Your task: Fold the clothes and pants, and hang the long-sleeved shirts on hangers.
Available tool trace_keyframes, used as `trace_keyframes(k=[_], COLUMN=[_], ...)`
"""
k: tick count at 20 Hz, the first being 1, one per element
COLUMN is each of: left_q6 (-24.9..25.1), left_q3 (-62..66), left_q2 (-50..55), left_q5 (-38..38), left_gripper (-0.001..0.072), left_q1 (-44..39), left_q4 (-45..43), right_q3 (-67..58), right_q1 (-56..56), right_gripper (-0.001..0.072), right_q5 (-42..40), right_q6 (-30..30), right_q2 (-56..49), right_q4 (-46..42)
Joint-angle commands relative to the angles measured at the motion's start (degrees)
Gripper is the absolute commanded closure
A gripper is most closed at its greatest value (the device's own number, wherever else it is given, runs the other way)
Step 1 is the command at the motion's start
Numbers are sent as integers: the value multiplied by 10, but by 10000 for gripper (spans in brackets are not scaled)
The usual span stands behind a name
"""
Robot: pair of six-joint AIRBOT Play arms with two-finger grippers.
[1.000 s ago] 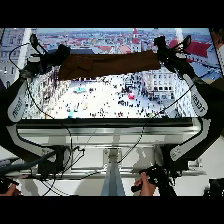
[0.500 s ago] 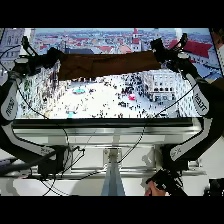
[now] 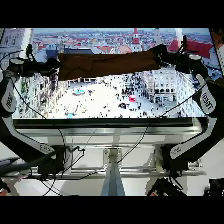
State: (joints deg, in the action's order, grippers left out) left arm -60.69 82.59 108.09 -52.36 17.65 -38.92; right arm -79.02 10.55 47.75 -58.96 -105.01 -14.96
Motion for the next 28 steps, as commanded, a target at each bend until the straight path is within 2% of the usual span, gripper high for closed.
trace_keyframes(k=[1, 4, 10, 11, 12, 13, 14, 15, 17, 19, 20, 21, 23, 26, 28], left_q6=[18, 63, 63, 75, 96, 123, 163, 196, 213, 211, 210, 197, 130, 39, -56], left_q3=[27, 27, 27, 27, 27, 28, 28, 29, 29, 29, 29, 29, 29, 28, 28], left_q2=[28, 29, 29, 28, 28, 25, 19, 9, -22, -63, -85, -110, -156, -232, -280], left_q5=[-22, 0, 29, 29, 29, 28, 28, 29, 28, 1, -27, -61, -117, -196, -226], left_gripper=[-13, -13, -6, 13, 197, 461, 598, 663, 687, 687, 687, 687, 687, 688, 688], left_q1=[-10, -33, -87, -94, -100, -103, -105, -106, -106, -106, -106, -106, -104, -104, -102], left_q4=[1, 40, 40, 40, 40, 41, 40, 40, 40, 32, 31, 31, 31, 7, -19], right_q3=[0, 0, 0, 0, 0, 0, -6, -19, -64, -110, -135, -156, -185, -200, -200], right_q1=[3, -5, -42, -49, -55, -60, -61, -61, -59, -61, -63, -69, -87, -144, -198], right_gripper=[19, 20, 21, 23, 26, 71, 222, 314, 393, 563, 699, 700, 700, 702, 702], right_q5=[53, 58, 75, 73, 70, 69, 77, 90, 125, 154, 168, 177, 183, 139, 100], right_q6=[1, 2, 31, 31, 31, 31, 32, 31, 31, 31, 31, 30, 18, -47, -96], right_q2=[0, 0, 0, 0, 0, 0, 0, 0, 0, 0, 0, 0, 0, 0, -2], right_q4=[-17, -56, -78, -78, -78, -78, -80, -93, -134, -150, -147, -141, -129, -136, -172])
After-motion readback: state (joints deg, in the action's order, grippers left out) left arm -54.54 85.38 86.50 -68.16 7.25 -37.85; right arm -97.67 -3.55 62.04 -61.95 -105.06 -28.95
